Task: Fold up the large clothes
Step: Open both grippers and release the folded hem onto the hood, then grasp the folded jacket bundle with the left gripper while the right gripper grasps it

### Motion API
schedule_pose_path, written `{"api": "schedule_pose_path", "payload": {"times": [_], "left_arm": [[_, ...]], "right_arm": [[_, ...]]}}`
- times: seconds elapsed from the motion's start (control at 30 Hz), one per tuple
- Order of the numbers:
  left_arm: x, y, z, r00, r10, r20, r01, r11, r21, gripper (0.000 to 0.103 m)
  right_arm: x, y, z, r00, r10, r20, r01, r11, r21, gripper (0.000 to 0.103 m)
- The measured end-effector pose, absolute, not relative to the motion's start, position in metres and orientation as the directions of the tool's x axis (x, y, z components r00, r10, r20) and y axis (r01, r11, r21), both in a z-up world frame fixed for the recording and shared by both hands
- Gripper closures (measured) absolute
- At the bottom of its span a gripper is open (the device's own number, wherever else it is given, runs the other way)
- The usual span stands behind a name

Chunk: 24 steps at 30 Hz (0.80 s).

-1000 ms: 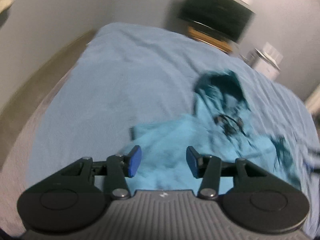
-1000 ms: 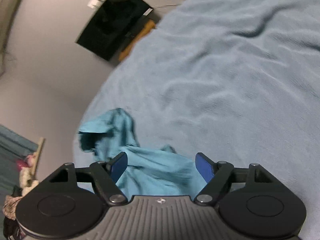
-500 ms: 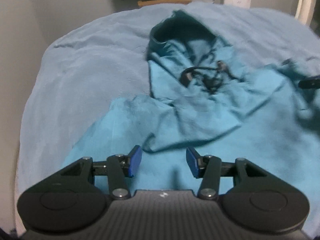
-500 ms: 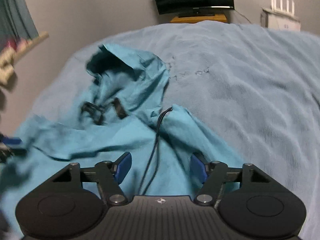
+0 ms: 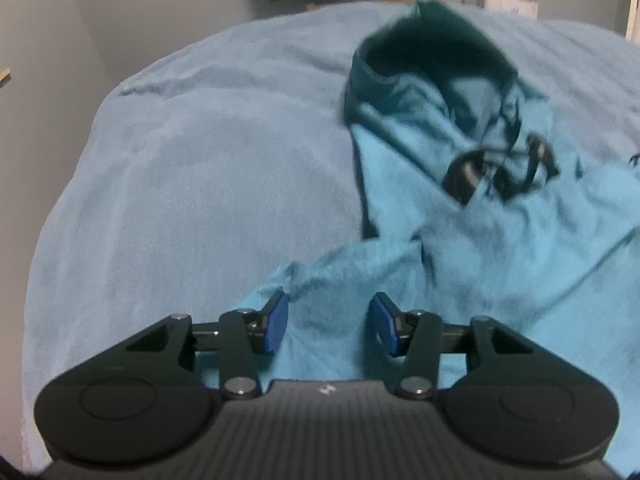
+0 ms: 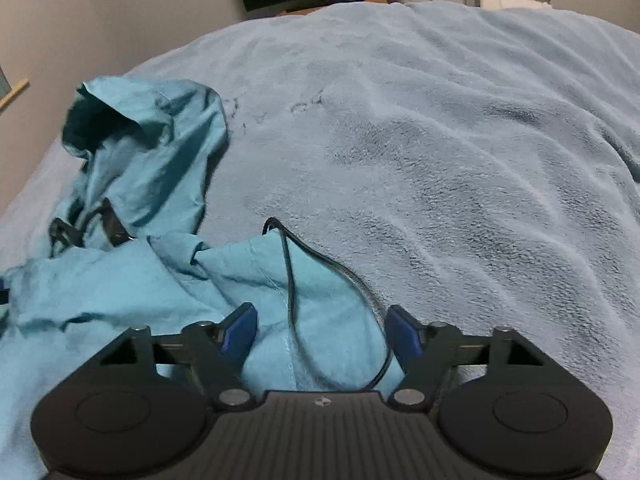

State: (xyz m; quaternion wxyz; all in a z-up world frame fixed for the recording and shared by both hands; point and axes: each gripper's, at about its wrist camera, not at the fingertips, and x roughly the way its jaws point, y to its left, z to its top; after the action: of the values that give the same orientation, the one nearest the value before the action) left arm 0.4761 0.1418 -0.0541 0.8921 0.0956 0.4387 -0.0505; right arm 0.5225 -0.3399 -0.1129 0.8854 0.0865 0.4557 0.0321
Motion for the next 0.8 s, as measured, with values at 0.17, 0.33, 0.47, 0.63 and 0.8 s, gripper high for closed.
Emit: {"api": "schedule_pose_path", "payload": {"times": [0.17, 0.33, 0.47, 0.63, 0.8], "left_arm": [[0.493, 0.141, -0.03, 0.619, -0.073, -0.782, 0.21, 0.975, 0.075, 0.055], [0.528, 0.134, -0.025, 0.63, -0.109, -0.769, 0.17, 0.985, 0.0, 0.047], [0.561, 0.127, -0.039, 0.603, -0.141, -0.785, 0.131, 0.988, -0.077, 0.047], [0.601, 0.125, -0.064, 0.572, -0.219, -0.791, 0.068, 0.973, -0.22, 0.047], [0.633, 0.132, -0.092, 0.554, -0.29, -0.781, -0.026, 0.931, -0.365, 0.043]], "right_arm": [[0.522, -0.334, -0.074, 0.638, 0.154, -0.754, -0.076, 0.988, 0.138, 0.032], [0.551, -0.315, -0.052, 0.691, 0.236, -0.684, -0.152, 0.971, 0.183, 0.021], [0.597, -0.297, -0.064, 0.664, 0.344, -0.664, -0.153, 0.932, 0.329, 0.022], [0.651, -0.285, -0.1, 0.623, 0.441, -0.646, -0.081, 0.858, 0.508, 0.028], [0.685, -0.275, -0.136, 0.584, 0.501, -0.639, -0.027, 0.798, 0.602, 0.034]]}}
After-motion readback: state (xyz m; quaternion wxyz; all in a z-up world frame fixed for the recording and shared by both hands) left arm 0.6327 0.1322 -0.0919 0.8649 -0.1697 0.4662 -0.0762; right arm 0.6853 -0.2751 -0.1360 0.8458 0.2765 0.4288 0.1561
